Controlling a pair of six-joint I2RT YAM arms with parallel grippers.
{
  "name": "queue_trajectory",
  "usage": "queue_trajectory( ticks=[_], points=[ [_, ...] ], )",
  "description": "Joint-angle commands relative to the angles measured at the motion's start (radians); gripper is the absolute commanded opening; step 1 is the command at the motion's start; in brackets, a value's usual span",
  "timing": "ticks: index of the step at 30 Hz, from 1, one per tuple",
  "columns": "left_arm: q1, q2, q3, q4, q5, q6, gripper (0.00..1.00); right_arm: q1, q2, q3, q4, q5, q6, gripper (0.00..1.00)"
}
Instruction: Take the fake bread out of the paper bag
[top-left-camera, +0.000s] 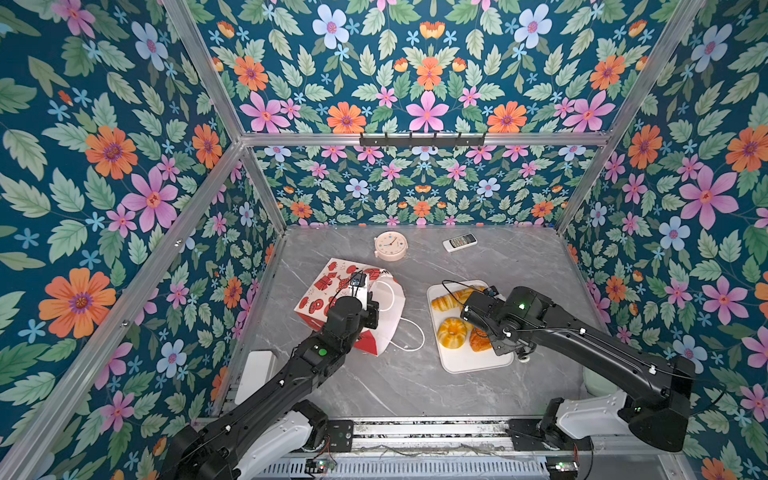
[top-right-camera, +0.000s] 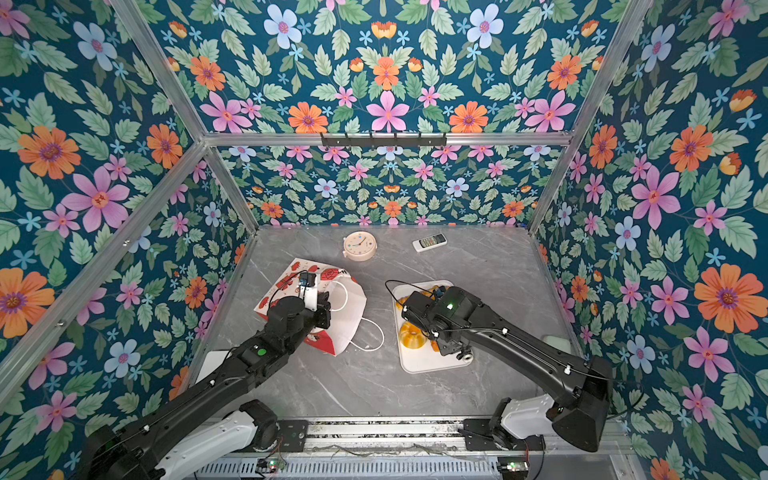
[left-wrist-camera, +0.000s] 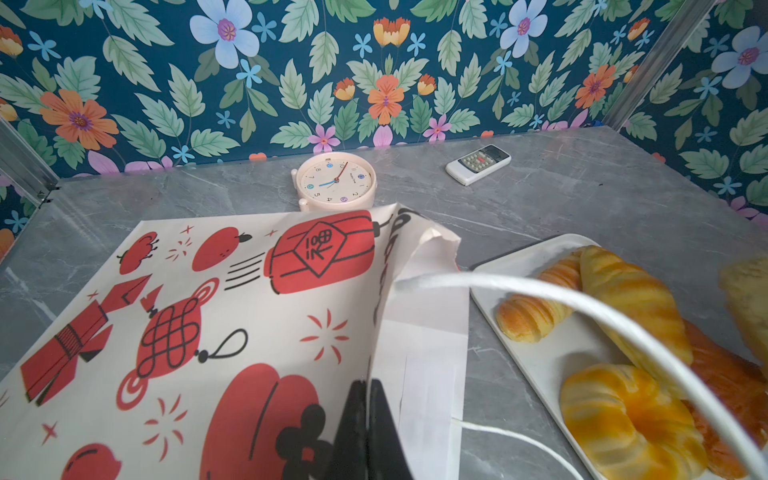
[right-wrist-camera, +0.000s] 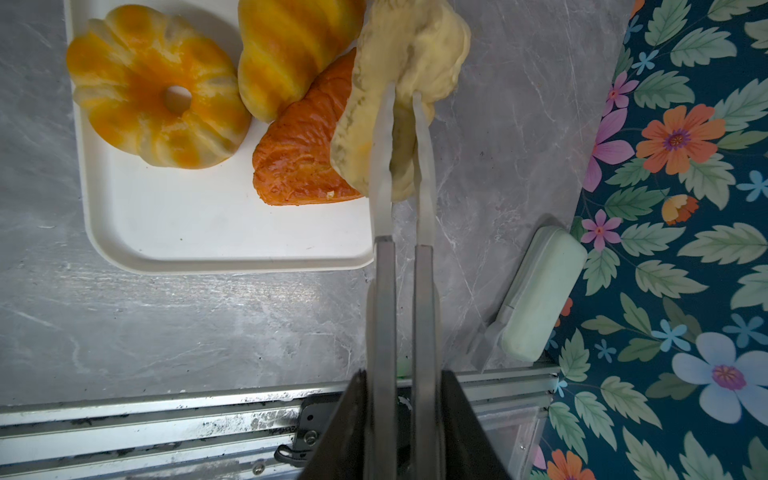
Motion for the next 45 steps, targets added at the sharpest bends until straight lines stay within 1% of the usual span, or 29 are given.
queue_trajectory(
  ticks=[1,5,11,19,28,31,37,41,45],
  points=[
    [0.002,-0.003,-0.002,0.035,0.006,-0.012,0.03,0.000,0.021,-0.003,0.013,0.014,-0.004,0.27],
    [0.002,-0.006,-0.008,0.039,0.008,-0.016,0.03,0.011,0.057,0.006,0.033,0.003,-0.015,0.28],
    [0.002,-0.004,-0.014,0.047,0.010,-0.019,0.03,0.034,0.110,0.029,0.025,0.010,-0.011,0.31],
    [0.002,-0.004,-0.022,0.054,0.011,-0.023,0.04,0.065,0.122,0.034,0.047,-0.030,0.003,0.41],
    [0.002,-0.008,-0.030,0.058,0.015,-0.025,0.04,0.069,0.037,-0.011,0.170,-0.171,-0.004,0.41],
    [0.002,-0.008,-0.031,0.059,0.016,-0.026,0.04,0.070,0.001,-0.037,0.214,-0.196,-0.005,0.41],
    [0.002,-0.007,-0.033,0.063,0.022,-0.030,0.04,0.069,-0.049,-0.055,0.244,-0.167,0.011,0.39],
    [0.002,-0.010,-0.034,0.063,0.023,-0.030,0.04,0.069,-0.113,-0.081,0.303,-0.156,0.014,0.39],
    [0.002,-0.006,-0.034,0.065,0.026,-0.032,0.04,0.070,-0.145,-0.092,0.309,-0.131,0.028,0.39]
  ],
)
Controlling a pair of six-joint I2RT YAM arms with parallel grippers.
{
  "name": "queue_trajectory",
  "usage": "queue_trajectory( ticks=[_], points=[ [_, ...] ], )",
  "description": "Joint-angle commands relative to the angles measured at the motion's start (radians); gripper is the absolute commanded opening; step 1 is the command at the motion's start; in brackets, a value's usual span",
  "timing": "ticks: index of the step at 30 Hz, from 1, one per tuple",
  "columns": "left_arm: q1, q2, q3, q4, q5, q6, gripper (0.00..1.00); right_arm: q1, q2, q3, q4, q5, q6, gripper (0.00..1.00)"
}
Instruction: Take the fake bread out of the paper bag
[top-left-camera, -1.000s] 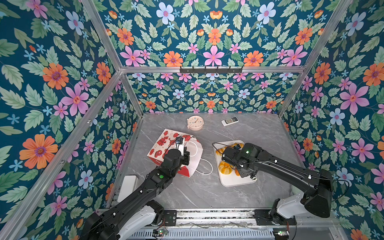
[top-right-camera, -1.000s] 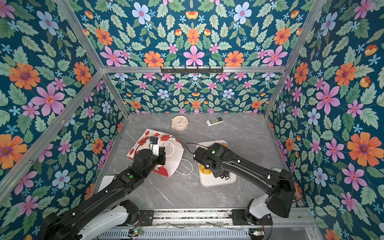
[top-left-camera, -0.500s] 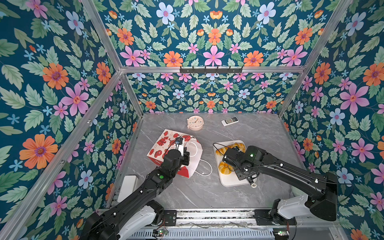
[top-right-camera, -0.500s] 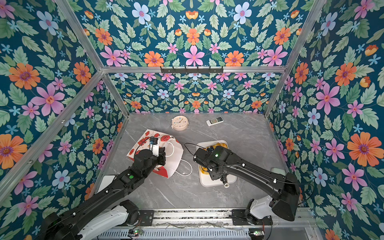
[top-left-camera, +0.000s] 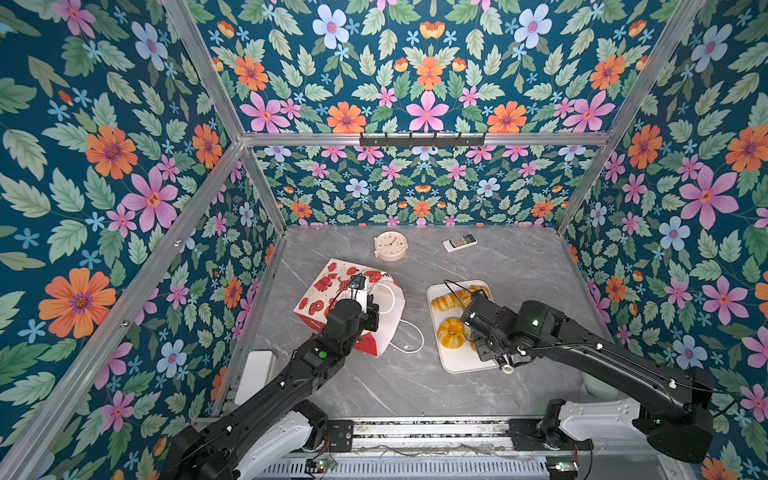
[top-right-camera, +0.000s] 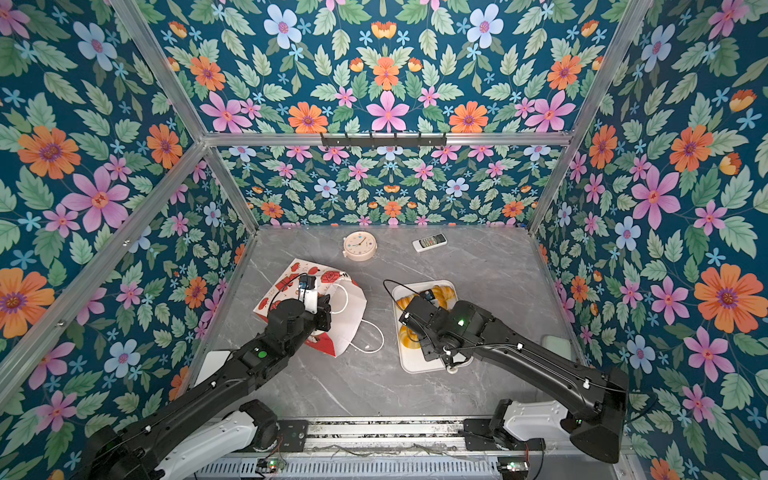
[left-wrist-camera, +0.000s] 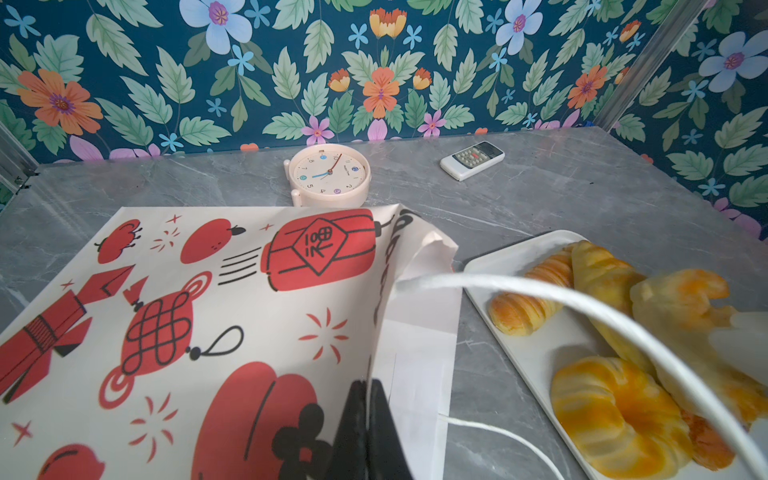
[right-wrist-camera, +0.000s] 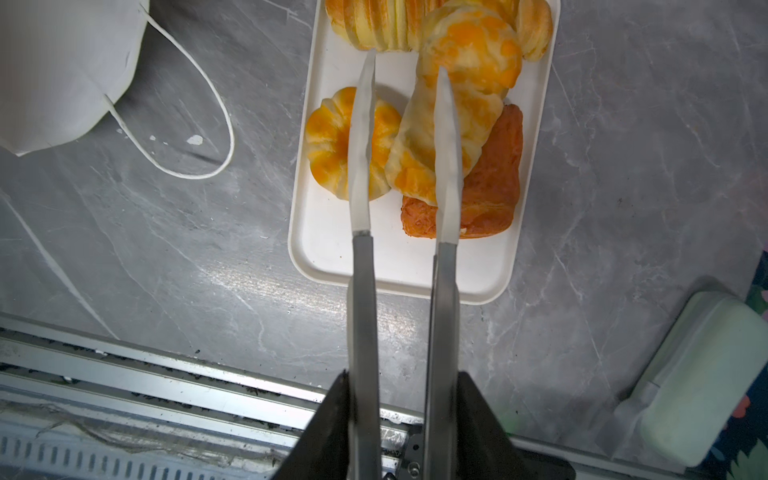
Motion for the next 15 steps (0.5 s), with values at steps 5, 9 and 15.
queue_trajectory(
  ticks=[5,9,15],
  points=[
    [0.003,0.009,0.000,0.044,0.010,-0.006,0.04,-0.007,-0.020,-0.024,0.034,0.052,0.032,0.40],
    [0.003,0.008,0.003,0.041,0.010,-0.006,0.04,-0.008,-0.049,-0.026,0.023,0.082,0.057,0.41],
    [0.003,0.006,0.003,0.040,0.012,-0.006,0.04,-0.011,-0.063,-0.030,-0.049,0.103,0.088,0.46]
  ],
)
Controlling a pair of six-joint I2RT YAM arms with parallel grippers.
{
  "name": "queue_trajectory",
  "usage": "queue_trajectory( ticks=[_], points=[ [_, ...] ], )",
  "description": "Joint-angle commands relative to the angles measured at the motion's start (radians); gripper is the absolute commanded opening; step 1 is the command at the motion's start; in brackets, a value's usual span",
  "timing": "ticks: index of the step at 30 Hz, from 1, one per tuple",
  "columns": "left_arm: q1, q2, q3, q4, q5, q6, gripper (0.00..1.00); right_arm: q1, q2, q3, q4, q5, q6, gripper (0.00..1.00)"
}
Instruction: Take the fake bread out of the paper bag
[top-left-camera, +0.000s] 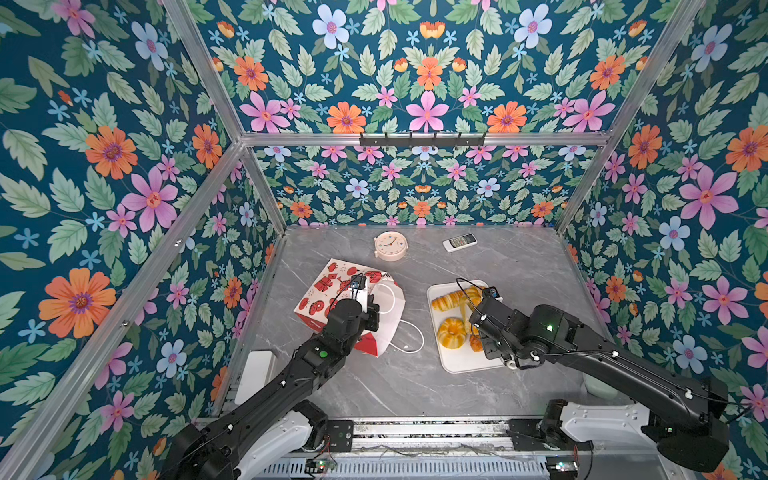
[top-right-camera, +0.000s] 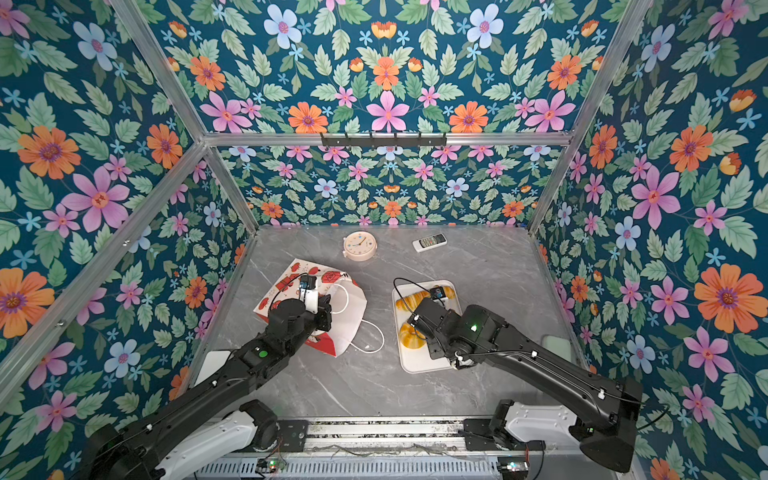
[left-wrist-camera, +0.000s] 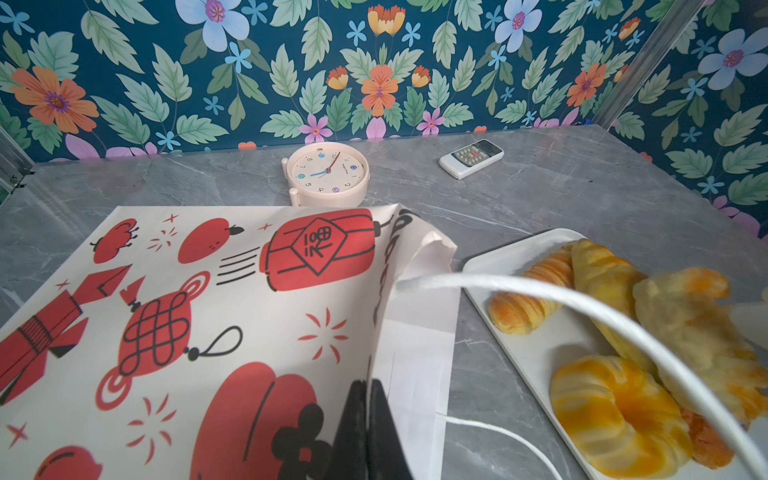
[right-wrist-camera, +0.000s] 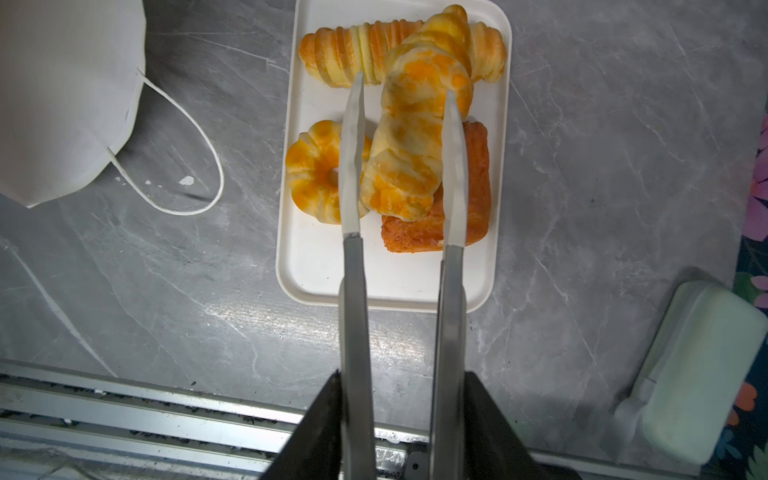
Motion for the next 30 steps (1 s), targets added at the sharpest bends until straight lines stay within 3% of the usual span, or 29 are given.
queue_trajectory(
  ticks=[1,30],
  points=[
    [0.003,-0.001,0.003,0.036,0.008,-0.006,0.04,-0.004,-0.001,-0.009,-0.045,0.027,0.027,0.48],
    [0.003,-0.012,-0.009,0.044,0.023,-0.014,0.04,-0.109,-0.101,-0.136,0.138,-0.130,-0.019,0.52]
  ],
)
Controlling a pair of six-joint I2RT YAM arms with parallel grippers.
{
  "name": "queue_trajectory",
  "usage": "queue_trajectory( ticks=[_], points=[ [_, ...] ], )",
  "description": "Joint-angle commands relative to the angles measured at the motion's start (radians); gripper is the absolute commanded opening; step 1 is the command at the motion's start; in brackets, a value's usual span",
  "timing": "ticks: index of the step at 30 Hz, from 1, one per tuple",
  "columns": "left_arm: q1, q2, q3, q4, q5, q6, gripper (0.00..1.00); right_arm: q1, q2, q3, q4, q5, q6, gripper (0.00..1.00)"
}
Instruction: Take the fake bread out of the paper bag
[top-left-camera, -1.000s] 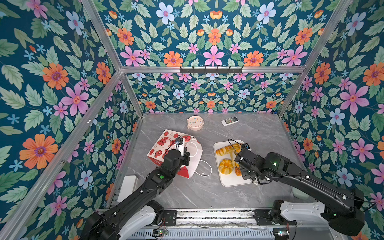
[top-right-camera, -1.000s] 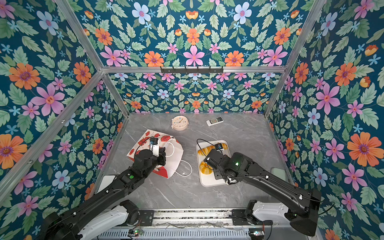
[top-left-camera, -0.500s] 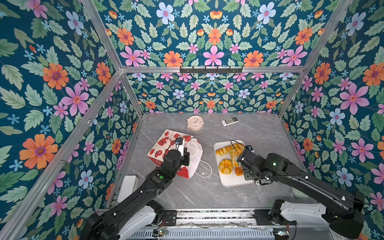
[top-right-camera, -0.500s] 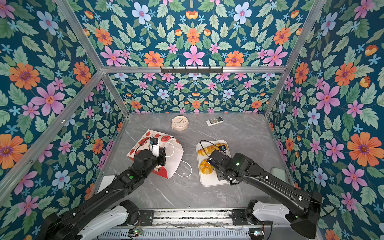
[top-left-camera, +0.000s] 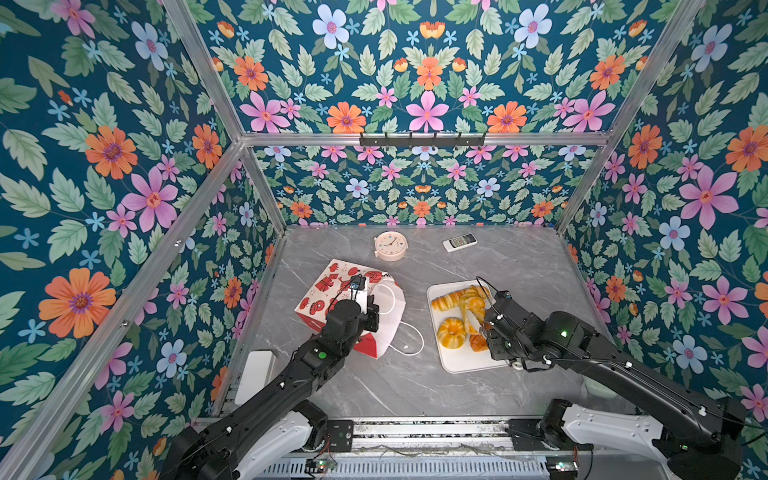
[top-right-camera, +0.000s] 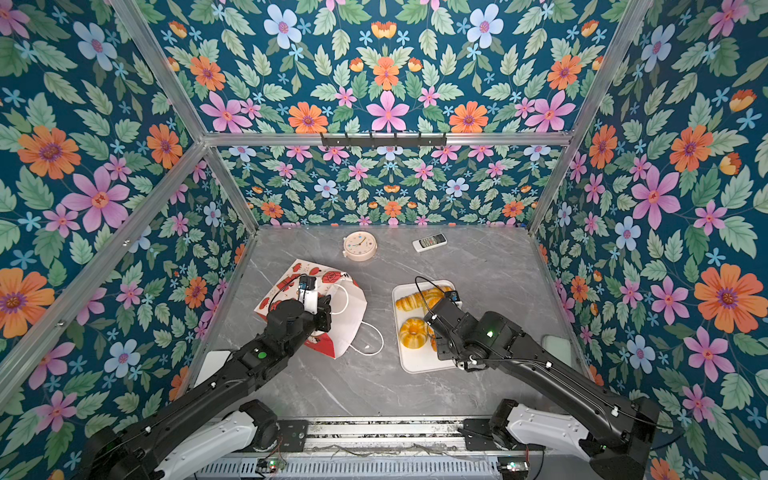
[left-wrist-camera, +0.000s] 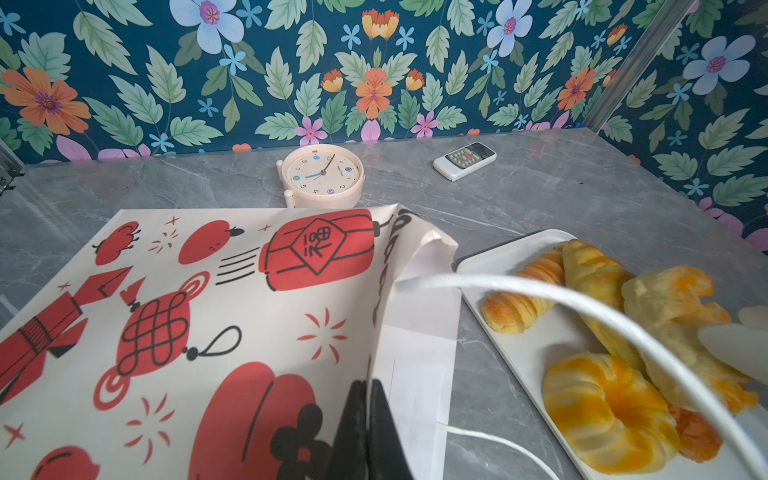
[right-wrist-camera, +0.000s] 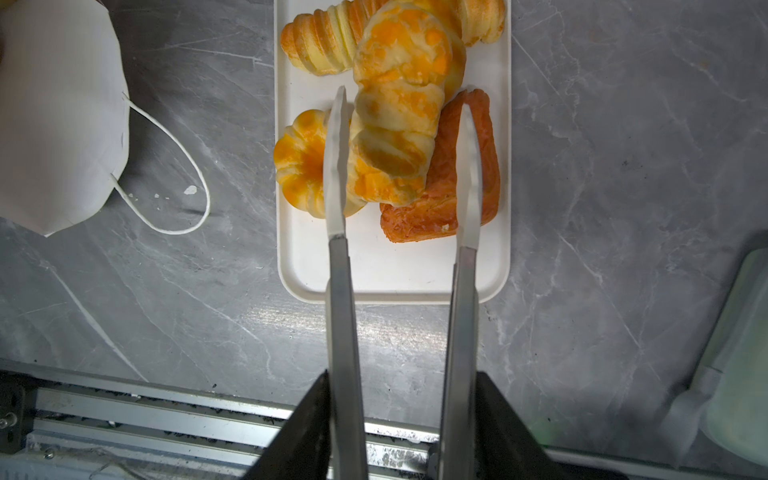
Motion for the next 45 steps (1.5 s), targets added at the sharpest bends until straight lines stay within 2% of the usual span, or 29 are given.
queue_trajectory(
  ticks=[1,17,22,28,33,38,40,45],
  points=[
    [0.002,0.001,0.000,0.037,0.004,-0.012,0.04,-0.006,0.011,-0.001,0.047,-0.013,-0.020,0.52],
    [0.002,-0.005,-0.003,0.032,0.004,-0.014,0.04,-0.056,0.064,-0.057,0.132,-0.045,-0.074,0.53],
    [0.002,0.000,-0.001,0.036,0.006,-0.015,0.04,-0.059,0.078,-0.052,0.118,-0.037,-0.092,0.43],
    [0.002,0.000,0.000,0.036,0.003,-0.014,0.05,-0.060,0.016,-0.038,0.070,-0.039,-0.125,0.37],
    [0.002,0.002,0.003,0.039,0.002,-0.011,0.05,-0.059,-0.042,-0.020,0.013,-0.085,-0.176,0.36],
    [0.002,0.002,0.005,0.040,0.002,-0.009,0.05,-0.058,-0.046,0.009,-0.022,-0.209,-0.238,0.36],
    [0.002,0.003,0.003,0.042,0.000,-0.009,0.05,-0.043,-0.023,0.026,-0.044,-0.240,-0.257,0.35],
    [0.002,-0.004,0.003,0.043,-0.001,-0.005,0.05,0.061,0.033,0.085,-0.135,-0.199,-0.267,0.36]
  ],
)
